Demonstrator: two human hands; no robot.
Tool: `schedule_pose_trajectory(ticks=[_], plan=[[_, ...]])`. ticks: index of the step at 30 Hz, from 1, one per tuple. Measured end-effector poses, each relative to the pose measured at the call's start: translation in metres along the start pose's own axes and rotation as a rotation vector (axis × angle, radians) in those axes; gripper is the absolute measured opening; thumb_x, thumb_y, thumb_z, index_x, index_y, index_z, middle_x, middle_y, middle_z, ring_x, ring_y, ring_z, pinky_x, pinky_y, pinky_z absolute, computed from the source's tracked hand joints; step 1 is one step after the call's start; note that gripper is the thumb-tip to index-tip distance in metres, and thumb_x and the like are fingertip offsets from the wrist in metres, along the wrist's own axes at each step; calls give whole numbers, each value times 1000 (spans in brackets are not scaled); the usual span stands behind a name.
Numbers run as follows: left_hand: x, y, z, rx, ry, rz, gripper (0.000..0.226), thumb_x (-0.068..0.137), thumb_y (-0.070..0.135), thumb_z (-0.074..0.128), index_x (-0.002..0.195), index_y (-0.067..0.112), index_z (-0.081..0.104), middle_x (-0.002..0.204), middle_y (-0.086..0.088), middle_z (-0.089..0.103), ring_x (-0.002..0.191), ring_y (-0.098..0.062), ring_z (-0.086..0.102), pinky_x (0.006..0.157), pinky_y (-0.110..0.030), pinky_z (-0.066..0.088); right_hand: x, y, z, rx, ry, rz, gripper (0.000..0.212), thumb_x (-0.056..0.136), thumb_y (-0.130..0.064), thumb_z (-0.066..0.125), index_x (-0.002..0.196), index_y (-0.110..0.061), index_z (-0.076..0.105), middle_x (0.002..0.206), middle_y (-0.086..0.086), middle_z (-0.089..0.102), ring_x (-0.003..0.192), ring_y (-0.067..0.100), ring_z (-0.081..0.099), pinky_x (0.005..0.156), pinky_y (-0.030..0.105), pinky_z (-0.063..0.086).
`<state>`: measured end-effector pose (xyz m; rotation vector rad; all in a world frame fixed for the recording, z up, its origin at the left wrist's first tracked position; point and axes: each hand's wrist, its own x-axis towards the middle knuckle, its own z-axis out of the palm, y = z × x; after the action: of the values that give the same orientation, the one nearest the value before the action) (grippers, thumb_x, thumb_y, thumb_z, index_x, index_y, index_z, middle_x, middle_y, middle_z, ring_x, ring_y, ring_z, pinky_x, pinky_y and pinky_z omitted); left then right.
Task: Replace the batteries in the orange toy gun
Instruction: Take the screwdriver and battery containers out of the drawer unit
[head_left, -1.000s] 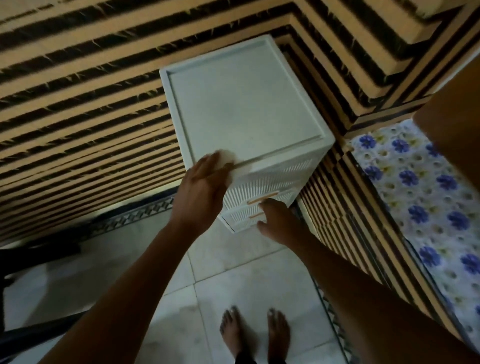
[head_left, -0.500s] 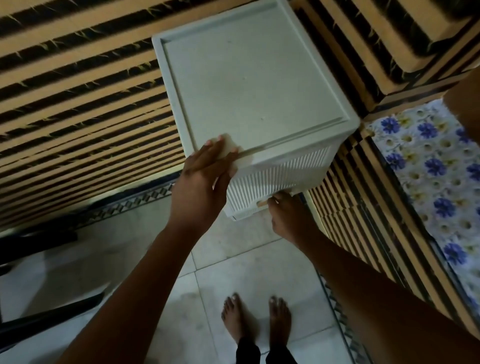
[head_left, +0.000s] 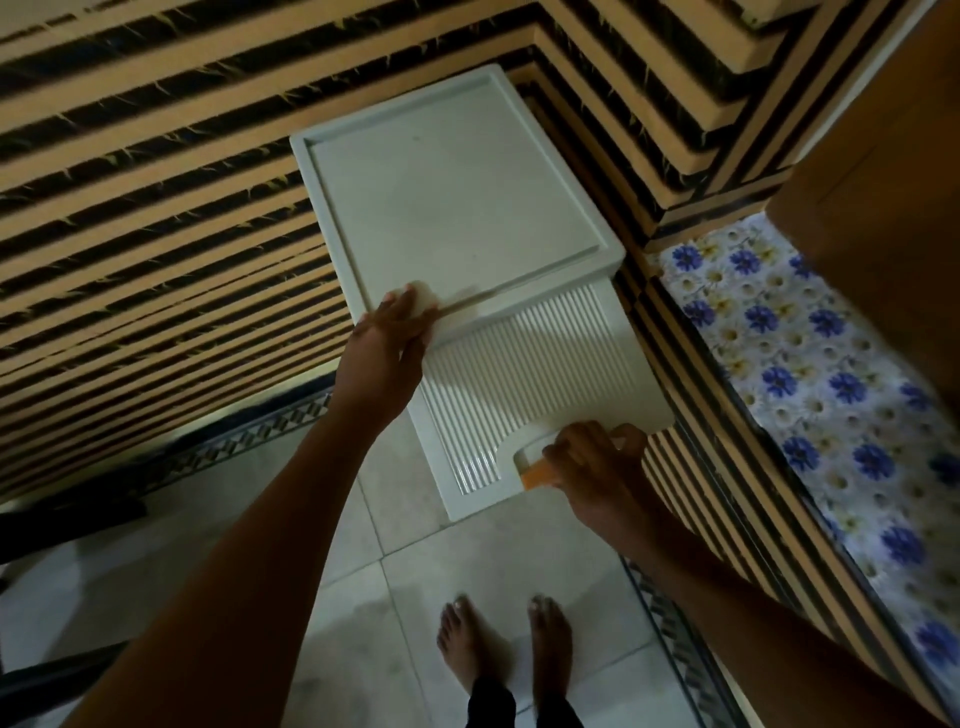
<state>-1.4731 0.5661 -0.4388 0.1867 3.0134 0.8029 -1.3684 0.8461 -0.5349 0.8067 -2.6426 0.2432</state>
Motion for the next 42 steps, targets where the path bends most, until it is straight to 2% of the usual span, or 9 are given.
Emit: schedule_pose_trajectory(ticks=[4, 9, 13, 17, 21, 27, 33, 38, 42], plan=[[2, 2, -5, -18, -6, -17, 34, 105, 19, 54, 138, 16, 63, 158, -12, 45, 148, -34, 40, 119, -56, 37, 21, 0, -11, 3, 25, -112, 22, 79, -10, 76, 98, -16, 66, 97, 5, 65, 88, 29, 66, 78, 44, 37], [-2, 0, -2, -15, -5, -28, 34, 105, 21, 55, 138, 18, 64, 157, -12, 45, 147, -34, 41, 117, -57, 39, 21, -5, -9, -96, 43, -174, 26, 85, 2, 51, 95, -15, 68, 96, 5, 67, 88, 28, 68, 78, 43, 35], [-1, 2, -1, -24, -9, -42, 34, 106, 21, 55, 139, 17, 63, 158, -13, 44, 149, -32, 38, 121, -55, 34, 28, -7, -15, -132, 203, -41, 34, 96, 1, 48, 91, -16, 76, 91, 3, 71, 85, 27, 71, 76, 40, 35], [0, 7, -3, -40, -15, -70, 35, 106, 20, 54, 140, 17, 61, 160, -11, 40, 152, -29, 32, 125, -51, 27, 69, 3, -13, -97, 279, 58, 36, 105, -16, 44, 87, -19, 75, 97, 2, 72, 89, 27, 69, 80, 42, 37], [-1, 7, -3, -60, -11, -82, 35, 105, 19, 55, 140, 17, 62, 160, -10, 41, 152, -29, 32, 125, -50, 27, 104, 12, 4, -47, 258, 38, 4, 85, -19, 73, 83, -19, 69, 98, 0, 70, 92, 26, 64, 82, 42, 38], [-1, 4, 1, -51, -7, -89, 36, 106, 22, 54, 141, 20, 60, 162, -7, 39, 153, -29, 30, 122, -55, 33, 139, 21, 12, 31, 198, 73, 11, 83, -21, 70, 91, -15, 66, 102, 4, 65, 99, 26, 61, 84, 44, 37], [-3, 11, 3, -6, -18, -82, 42, 103, 12, 56, 144, 16, 57, 163, -11, 38, 150, -35, 35, 119, -54, 37, 136, 21, 9, 199, 76, 340, 40, 67, -34, 86, 97, -17, 66, 111, 1, 61, 112, 24, 54, 91, 44, 36], [-39, 45, 27, -118, 228, -111, 39, 95, 4, 62, 134, 7, 62, 145, -12, 56, 134, -29, 52, 112, -43, 47, 101, 16, 19, 292, 159, 540, 27, 77, -27, 82, 91, -11, 67, 103, 9, 62, 106, 27, 54, 86, 45, 42], [-65, 60, 66, -160, 300, -85, 27, 94, 5, 64, 121, 6, 66, 125, -11, 63, 117, -26, 57, 97, -25, 45, 78, 26, 42, 397, -50, 677, 28, 82, -17, 81, 104, -7, 67, 107, 16, 65, 106, 37, 61, 86, 51, 54]])
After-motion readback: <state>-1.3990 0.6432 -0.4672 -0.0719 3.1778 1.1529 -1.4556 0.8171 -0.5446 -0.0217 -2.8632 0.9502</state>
